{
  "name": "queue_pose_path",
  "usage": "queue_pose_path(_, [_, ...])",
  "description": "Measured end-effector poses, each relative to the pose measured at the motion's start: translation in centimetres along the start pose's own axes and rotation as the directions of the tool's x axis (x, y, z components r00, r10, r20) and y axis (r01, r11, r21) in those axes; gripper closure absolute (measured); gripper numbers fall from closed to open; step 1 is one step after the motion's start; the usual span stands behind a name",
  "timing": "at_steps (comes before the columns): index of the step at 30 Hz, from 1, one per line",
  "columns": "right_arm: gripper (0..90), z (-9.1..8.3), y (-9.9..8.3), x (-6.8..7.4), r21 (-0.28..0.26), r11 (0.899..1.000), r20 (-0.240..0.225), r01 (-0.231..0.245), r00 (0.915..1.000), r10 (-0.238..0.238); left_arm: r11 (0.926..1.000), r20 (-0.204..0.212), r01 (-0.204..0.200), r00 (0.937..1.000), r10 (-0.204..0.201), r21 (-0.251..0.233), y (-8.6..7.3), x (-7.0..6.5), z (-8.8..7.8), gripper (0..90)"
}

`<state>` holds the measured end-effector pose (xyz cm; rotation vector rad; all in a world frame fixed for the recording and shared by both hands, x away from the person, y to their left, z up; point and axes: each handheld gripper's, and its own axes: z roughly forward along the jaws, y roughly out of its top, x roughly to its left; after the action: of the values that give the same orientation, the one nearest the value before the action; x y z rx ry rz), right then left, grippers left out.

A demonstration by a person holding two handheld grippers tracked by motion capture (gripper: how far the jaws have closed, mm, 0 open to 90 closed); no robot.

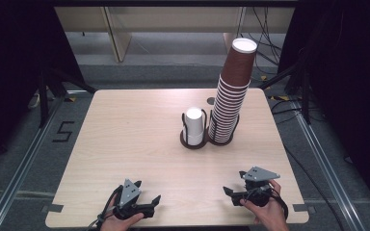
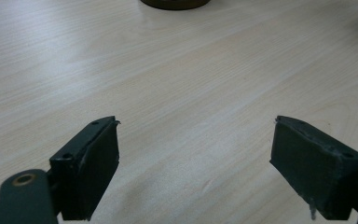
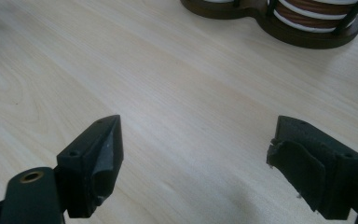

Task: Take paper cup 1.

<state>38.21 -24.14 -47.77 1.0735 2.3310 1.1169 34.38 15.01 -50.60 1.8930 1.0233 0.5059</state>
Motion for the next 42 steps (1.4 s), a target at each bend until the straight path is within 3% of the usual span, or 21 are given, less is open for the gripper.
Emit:
queue_pose_path(3, [17.8,0.1,0.0,0.2,0.014,0.999,-0.009,-0.029,0.9995,0.029,1.0,0.006,0.002,1.0,-0.002,-0.007,0.0,0.0,0.0,14.7])
queue_pose_path(6, [18.0,0.1,0.0,0.3,0.02,0.999,-0.01,-0.03,0.9995,0.03,1.0,0.003,-0.002,1.0,0.002,-0.004,0.0,-0.1,0.0,14.6])
queue_pose_path(7, [18.0,0.2,0.1,0.2,0.01,1.0,-0.014,-0.002,0.9999,0.002,0.9999,0.008,-0.012,0.9999,0.013,-0.008,0.0,0.0,-0.1,14.6])
queue_pose_path(9, [18.0,0.2,0.2,0.2,0.006,1.0,-0.017,-0.003,0.9998,0.003,0.9998,0.01,-0.009,0.9999,0.009,-0.016,0.0,-0.1,-0.1,14.7])
queue_pose_path(10, [18.1,0.2,0.2,0.3,0.001,1.0,-0.019,-0.027,0.9995,0.027,0.9998,0.01,-0.01,0.9999,0.01,-0.016,0.0,-0.1,-0.1,14.6])
queue_pose_path(11, [18.2,0.3,0.3,0.1,-0.013,1.0,-0.027,-0.005,0.9996,0.005,0.9998,0.009,-0.014,0.9999,0.014,-0.014,0.0,-0.1,-0.1,14.6])
queue_pose_path(20, [18.1,0.5,0.8,0.2,-0.022,1.0,-0.013,0.005,0.9999,-0.005,0.9995,0.01,-0.015,0.9998,0.015,-0.027,0.0,-0.1,-0.1,14.7])
queue_pose_path(26, [19.9,0.6,1.5,0.5,-0.038,0.999,-0.035,-0.023,0.9991,0.021,0.9997,0.006,-0.023,0.9997,0.023,-0.008,0.1,-0.1,-0.2,14.6])
queue_pose_path(34, [23.5,1.2,2.8,0.5,-0.056,0.998,-0.04,0.026,0.9988,-0.028,0.9998,0.008,-0.018,0.9998,0.018,-0.011,0.1,-0.1,-0.2,14.7])
queue_pose_path(42, [23.1,1.4,4.1,0.6,-0.068,0.997,-0.032,0.03,0.999,-0.033,0.9999,0.002,-0.016,0.9999,0.016,-0.006,0.1,-0.1,-0.3,14.7])
